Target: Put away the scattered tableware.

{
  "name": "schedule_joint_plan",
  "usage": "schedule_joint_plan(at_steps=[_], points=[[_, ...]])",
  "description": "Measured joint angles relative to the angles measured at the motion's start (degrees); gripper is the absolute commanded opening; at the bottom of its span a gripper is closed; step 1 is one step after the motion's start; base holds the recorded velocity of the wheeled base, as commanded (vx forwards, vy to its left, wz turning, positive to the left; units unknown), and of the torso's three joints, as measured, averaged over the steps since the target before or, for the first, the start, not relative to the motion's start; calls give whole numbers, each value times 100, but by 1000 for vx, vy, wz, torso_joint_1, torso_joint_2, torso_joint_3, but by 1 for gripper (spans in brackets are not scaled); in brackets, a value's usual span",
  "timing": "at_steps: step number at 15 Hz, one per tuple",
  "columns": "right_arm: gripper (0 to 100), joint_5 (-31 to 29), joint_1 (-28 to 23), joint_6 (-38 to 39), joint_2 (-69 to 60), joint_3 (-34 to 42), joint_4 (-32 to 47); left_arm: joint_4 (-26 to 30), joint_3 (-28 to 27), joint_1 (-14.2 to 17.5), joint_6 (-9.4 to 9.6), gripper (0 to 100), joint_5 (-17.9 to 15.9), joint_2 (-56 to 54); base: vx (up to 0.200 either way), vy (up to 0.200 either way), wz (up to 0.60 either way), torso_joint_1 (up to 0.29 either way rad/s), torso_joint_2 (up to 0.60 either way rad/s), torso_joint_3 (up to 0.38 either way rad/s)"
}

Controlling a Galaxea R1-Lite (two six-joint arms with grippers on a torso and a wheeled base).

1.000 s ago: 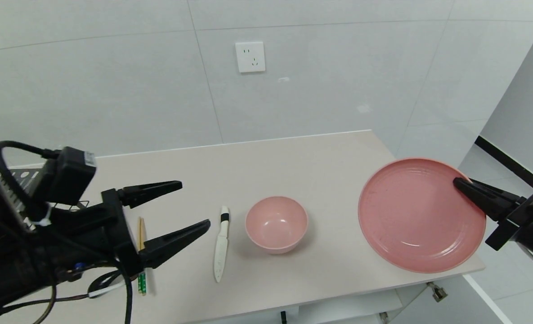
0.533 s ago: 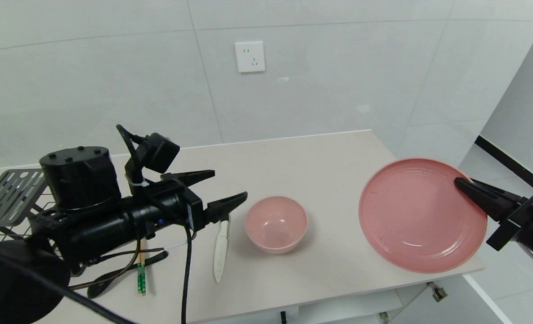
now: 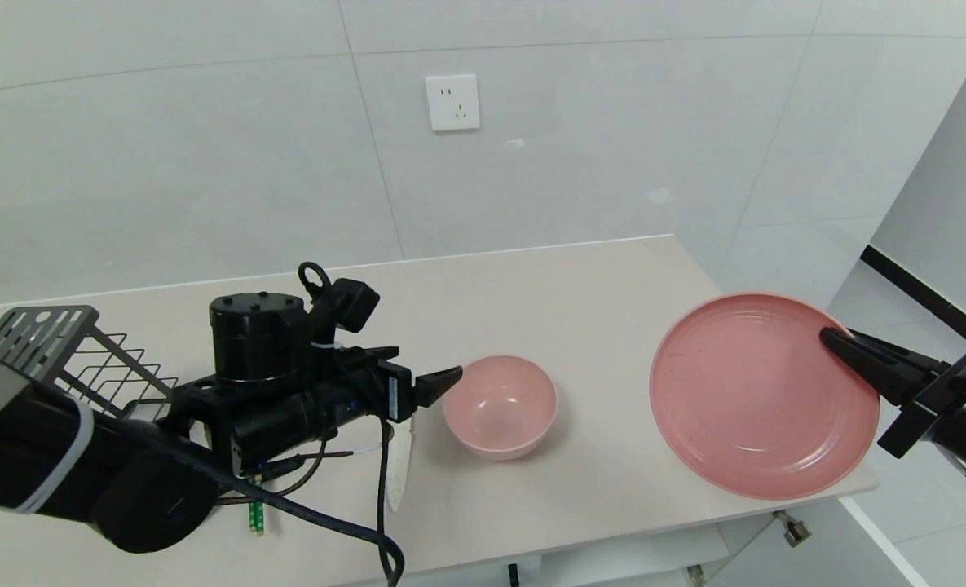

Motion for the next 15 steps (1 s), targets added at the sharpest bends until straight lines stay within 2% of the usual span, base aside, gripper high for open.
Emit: schedule_joint_plan(at_steps=[2,6,11,13,15], points=[[0,5,1,-5,22,0,-1,268,44,-52,-2,100,174,199,0,0,0,0,0,0],[0,5,4,-55,61,0,-1,224,206,-111,-76,100,194,485,0,0,0,0,0,0],[0,5,4,-57,80,6,-52,-317,134,-155,-76,100,-23,775,0,0,0,0,0,0],[0,5,4,-57,85,5,-56,-572,-9,-174,-60,100,-63,1012,0,0,0,0,0,0],[0,2,1,-57,91,0,-56,-596,-213,-204,-71,100,-72,1263,0,0,0,0,0,0]])
